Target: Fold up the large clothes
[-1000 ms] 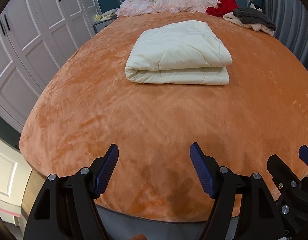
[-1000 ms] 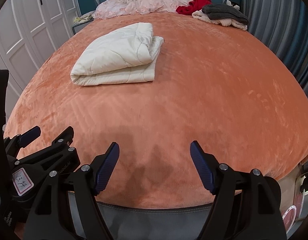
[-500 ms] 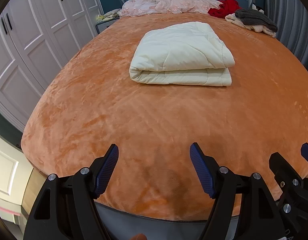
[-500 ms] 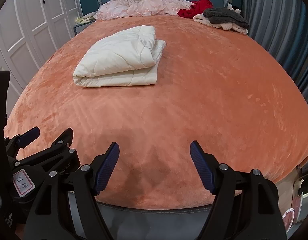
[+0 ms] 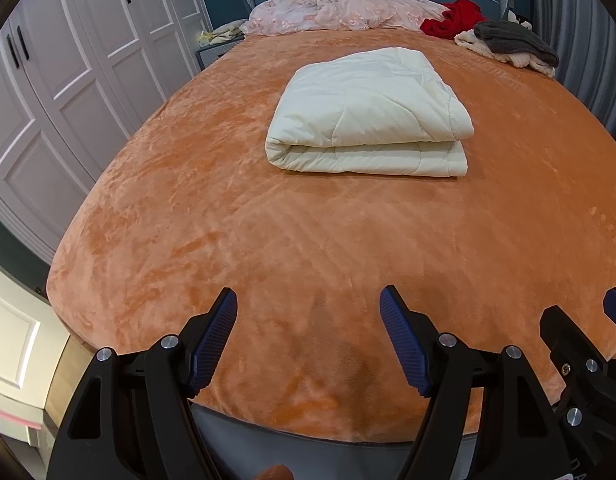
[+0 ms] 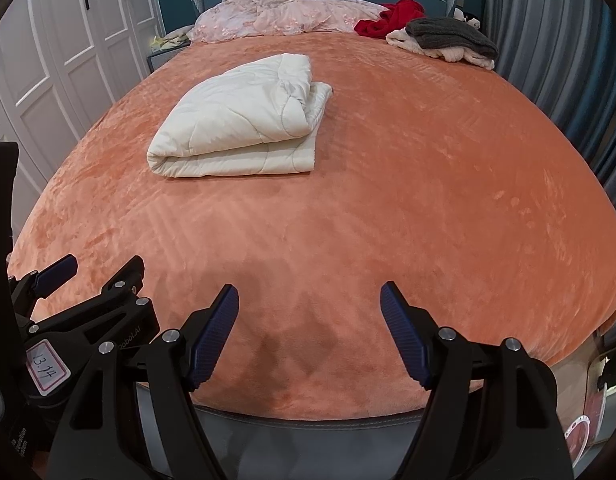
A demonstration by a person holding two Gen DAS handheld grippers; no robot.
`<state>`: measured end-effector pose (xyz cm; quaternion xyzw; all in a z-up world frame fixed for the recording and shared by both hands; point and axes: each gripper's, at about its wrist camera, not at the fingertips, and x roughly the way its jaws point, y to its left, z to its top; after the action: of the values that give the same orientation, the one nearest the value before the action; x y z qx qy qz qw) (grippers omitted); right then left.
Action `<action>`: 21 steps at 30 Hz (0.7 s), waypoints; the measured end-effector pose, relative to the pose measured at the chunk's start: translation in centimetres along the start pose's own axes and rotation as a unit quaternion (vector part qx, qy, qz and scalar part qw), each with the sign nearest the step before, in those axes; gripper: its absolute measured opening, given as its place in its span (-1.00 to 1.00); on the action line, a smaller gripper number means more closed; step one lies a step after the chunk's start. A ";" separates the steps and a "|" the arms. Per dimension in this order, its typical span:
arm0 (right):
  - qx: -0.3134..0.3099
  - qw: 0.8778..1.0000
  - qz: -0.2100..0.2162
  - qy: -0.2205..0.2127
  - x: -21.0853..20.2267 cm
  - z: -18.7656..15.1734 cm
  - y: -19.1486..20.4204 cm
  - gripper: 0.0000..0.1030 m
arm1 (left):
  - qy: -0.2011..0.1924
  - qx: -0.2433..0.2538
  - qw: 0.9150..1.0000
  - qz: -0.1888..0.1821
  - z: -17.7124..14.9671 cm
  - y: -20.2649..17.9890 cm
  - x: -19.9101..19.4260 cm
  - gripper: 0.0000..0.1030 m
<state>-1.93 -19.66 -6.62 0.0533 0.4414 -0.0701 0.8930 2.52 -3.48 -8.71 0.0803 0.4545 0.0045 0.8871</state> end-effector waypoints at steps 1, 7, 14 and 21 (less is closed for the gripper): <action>-0.001 1.000 0.000 0.001 0.0 0.0 0.0 0.38 | 0.000 0.000 1.000 0.000 0.0 0.0 0.0 0.39; 0.000 1.000 0.000 0.001 0.0 -0.1 0.1 0.38 | 0.002 -0.002 1.000 -0.001 0.0 0.0 0.0 0.39; 0.000 1.000 0.000 0.000 0.0 -0.1 0.0 0.38 | 0.005 -0.002 1.000 -0.003 0.0 0.3 0.0 0.39; 0.000 1.000 0.000 -0.001 -0.1 -0.1 0.0 0.37 | 0.003 -0.002 1.000 -0.003 -0.1 0.3 0.0 0.37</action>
<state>-2.07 -19.61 -6.60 0.0531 0.4407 -0.0704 0.8933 2.45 -3.16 -8.68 0.0772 0.4578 0.0026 0.8857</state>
